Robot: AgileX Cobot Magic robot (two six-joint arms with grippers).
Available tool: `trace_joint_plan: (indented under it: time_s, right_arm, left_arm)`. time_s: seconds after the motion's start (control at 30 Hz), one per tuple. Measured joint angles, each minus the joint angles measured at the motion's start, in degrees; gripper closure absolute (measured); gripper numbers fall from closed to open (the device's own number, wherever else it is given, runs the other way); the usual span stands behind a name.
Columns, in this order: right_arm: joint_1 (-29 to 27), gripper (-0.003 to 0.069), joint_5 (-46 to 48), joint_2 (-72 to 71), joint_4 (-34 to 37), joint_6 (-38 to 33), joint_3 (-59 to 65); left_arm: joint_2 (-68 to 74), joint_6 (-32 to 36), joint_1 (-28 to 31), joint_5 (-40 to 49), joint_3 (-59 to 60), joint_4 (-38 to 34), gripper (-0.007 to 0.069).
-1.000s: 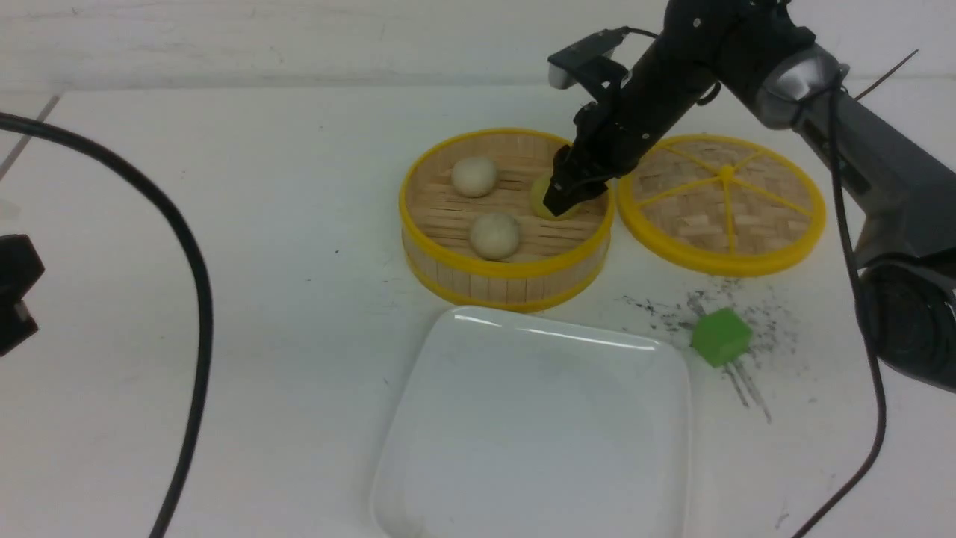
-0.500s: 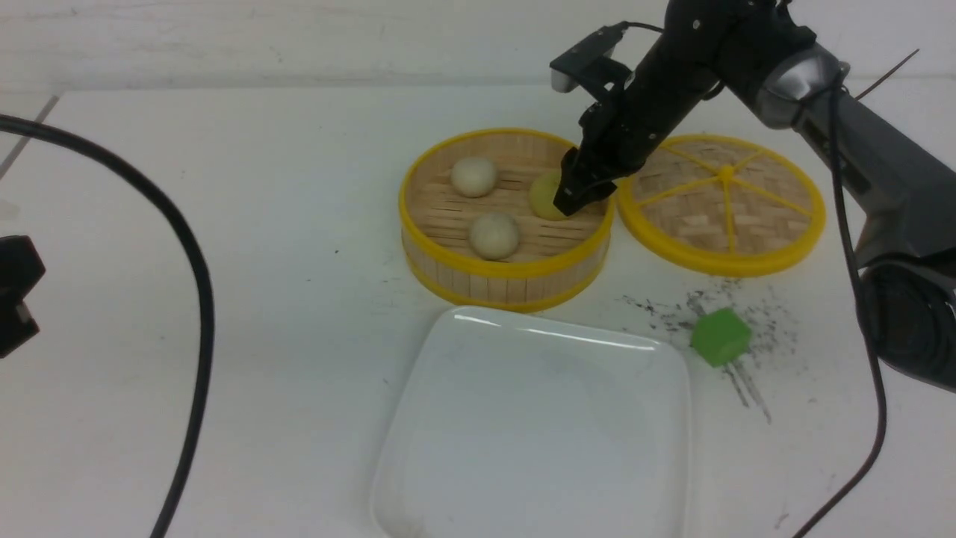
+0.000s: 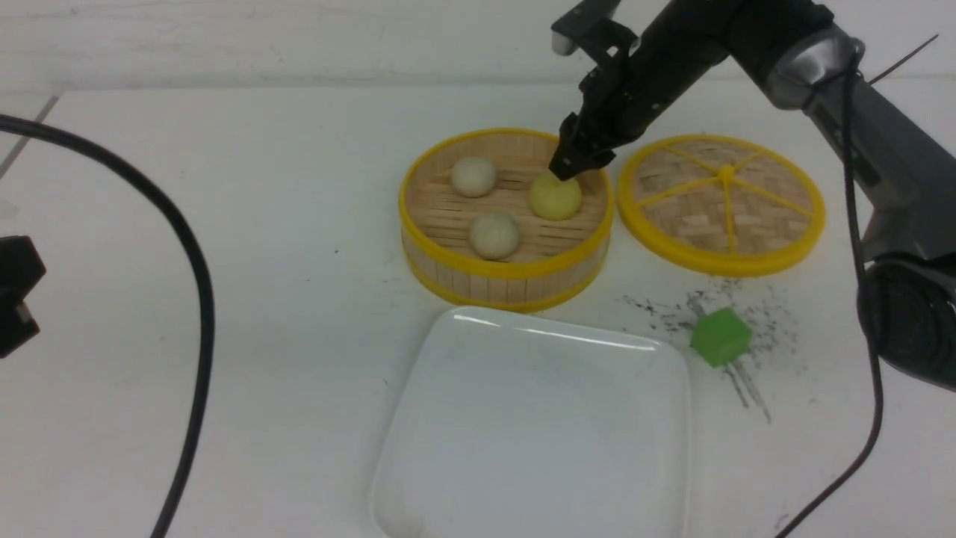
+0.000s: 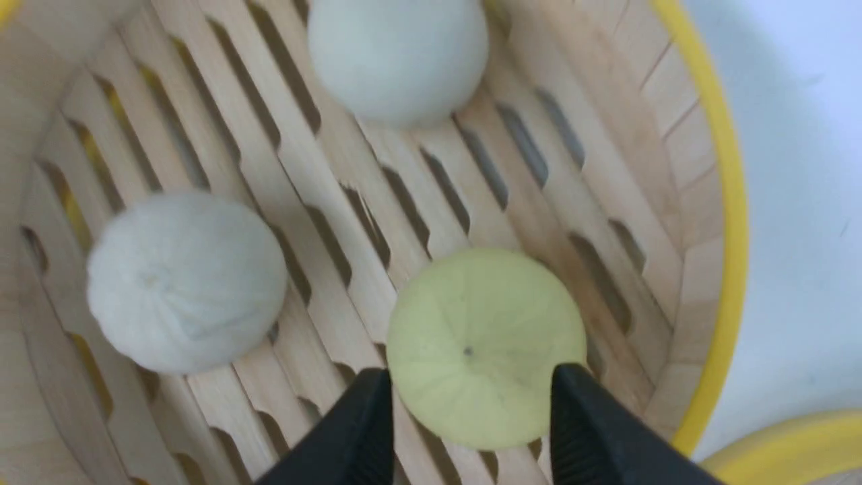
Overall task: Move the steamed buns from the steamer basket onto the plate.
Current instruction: Use the right arm to grab the steamed stuffed bun that is closest to it
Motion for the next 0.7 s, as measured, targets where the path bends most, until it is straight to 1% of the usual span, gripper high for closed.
trace_joint_plan:
  time_s: [0.33,0.57,0.7]
  right_arm:
    - [0.68,0.0326,-1.97,0.76,0.35,-0.5,-0.02]
    - [1.57,0.0326,-2.8,3.13,-1.45,-0.5,-0.02]
    - [1.57,0.0326,-2.92,3.6,-3.79,-0.5,-0.02]
  left_arm:
    - [0.0,0.0,0.0,0.93,0.0,-0.04,0.0384]
    - [0.0,0.03,0.0,0.95,0.0,-0.04,0.0384]
    - [0.0,0.03,0.0,0.95,0.0,-0.04,0.0384]
